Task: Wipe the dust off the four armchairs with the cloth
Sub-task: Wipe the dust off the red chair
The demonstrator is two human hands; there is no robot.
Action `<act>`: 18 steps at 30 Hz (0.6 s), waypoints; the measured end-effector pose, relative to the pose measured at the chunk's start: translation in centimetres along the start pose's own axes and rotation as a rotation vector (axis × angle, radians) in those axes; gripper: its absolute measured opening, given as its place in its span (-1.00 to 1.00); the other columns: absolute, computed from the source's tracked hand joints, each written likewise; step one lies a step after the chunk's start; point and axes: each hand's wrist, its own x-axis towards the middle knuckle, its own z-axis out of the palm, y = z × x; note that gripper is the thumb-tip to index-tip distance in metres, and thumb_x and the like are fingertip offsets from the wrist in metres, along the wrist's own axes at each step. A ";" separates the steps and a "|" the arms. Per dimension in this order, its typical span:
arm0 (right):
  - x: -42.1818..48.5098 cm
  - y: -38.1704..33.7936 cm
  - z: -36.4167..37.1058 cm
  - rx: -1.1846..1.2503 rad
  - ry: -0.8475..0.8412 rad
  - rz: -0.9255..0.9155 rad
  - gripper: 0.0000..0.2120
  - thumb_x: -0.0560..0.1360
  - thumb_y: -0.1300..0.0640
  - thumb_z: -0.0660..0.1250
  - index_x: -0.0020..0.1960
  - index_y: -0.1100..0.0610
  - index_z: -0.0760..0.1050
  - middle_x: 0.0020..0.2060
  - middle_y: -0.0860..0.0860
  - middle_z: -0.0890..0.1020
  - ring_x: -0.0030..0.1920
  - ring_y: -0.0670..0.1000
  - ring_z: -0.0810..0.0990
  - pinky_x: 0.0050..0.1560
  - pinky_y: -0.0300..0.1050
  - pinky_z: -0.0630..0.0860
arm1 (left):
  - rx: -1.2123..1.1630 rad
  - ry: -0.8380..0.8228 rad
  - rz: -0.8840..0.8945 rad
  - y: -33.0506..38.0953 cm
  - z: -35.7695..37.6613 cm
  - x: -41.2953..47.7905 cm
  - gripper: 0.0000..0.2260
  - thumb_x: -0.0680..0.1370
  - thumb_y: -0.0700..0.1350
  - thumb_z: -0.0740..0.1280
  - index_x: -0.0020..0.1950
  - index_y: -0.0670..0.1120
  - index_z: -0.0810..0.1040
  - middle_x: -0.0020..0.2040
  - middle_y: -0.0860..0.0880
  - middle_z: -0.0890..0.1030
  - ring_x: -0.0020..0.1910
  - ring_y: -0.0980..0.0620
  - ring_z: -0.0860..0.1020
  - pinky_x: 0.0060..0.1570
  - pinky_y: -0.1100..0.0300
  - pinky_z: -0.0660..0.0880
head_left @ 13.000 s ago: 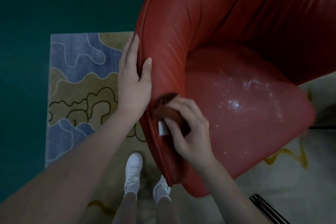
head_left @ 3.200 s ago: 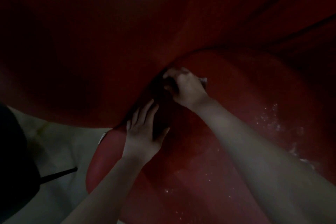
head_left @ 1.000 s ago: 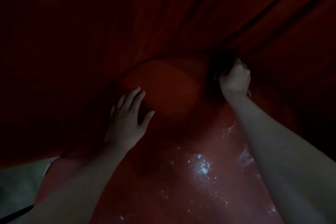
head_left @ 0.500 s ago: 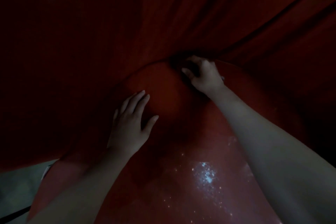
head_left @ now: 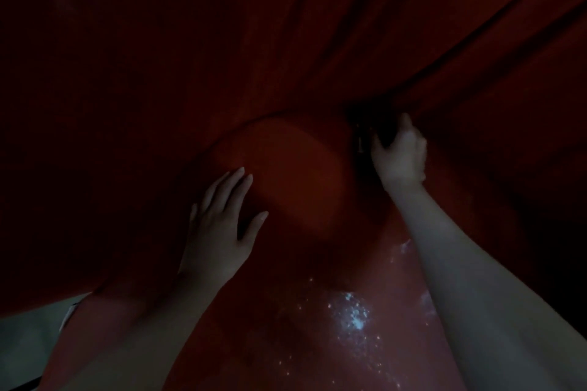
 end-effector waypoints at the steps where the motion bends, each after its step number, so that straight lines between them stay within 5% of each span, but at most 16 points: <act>1: 0.2 -1.0 0.6 -0.023 -0.013 0.019 -0.58 0.58 0.03 0.32 0.36 0.20 0.38 0.23 0.20 0.54 0.27 0.22 0.49 0.16 0.28 0.46 | 0.002 0.006 0.004 -0.1 0.1 0.0 -0.39 0.56 0.28 0.05 0.53 0.01 0.32 0.55 0.12 0.24 0.53 0.11 0.14 0.38 -0.14 0.20; 7: 0.0 -5.6 4.5 -0.031 -0.201 -0.232 -0.63 0.59 0.05 0.31 0.31 0.23 0.44 0.21 0.20 0.57 0.26 0.19 0.51 0.25 -0.03 0.44 | -0.004 0.020 0.009 -0.2 0.2 0.1 -0.40 0.55 0.27 0.07 0.52 0.02 0.33 0.54 0.12 0.26 0.52 0.11 0.15 0.36 -0.10 0.19; 10: -0.4 -5.8 3.9 -0.035 -0.356 -0.367 -0.64 0.59 0.05 0.31 0.35 0.13 0.44 0.24 0.13 0.56 0.27 0.10 0.51 0.15 -0.16 0.42 | 0.003 0.012 0.013 -0.2 0.0 0.1 -0.40 0.54 0.27 0.07 0.52 0.02 0.32 0.55 0.14 0.24 0.52 0.13 0.13 0.36 -0.10 0.19; 14: -2.7 -3.3 2.0 0.022 -0.517 -0.528 -0.75 0.54 0.03 0.37 0.21 -0.05 0.51 0.08 -0.02 0.60 0.09 0.00 0.56 0.12 0.03 0.53 | -0.004 -0.005 0.001 -0.1 -0.3 0.0 -0.41 0.56 0.29 0.09 0.53 0.03 0.30 0.55 0.15 0.22 0.53 0.14 0.11 0.41 -0.18 0.19; 18: -3.2 1.5 -1.0 -0.045 -0.329 -0.597 -0.75 0.51 0.12 0.38 0.18 0.13 0.55 0.03 0.11 0.64 0.08 0.15 0.58 0.12 0.01 0.48 | 0.005 -0.008 0.001 0.2 -0.6 -0.1 -0.39 0.58 0.29 0.09 0.54 0.01 0.29 0.55 0.14 0.22 0.53 0.13 0.10 0.44 -0.14 0.15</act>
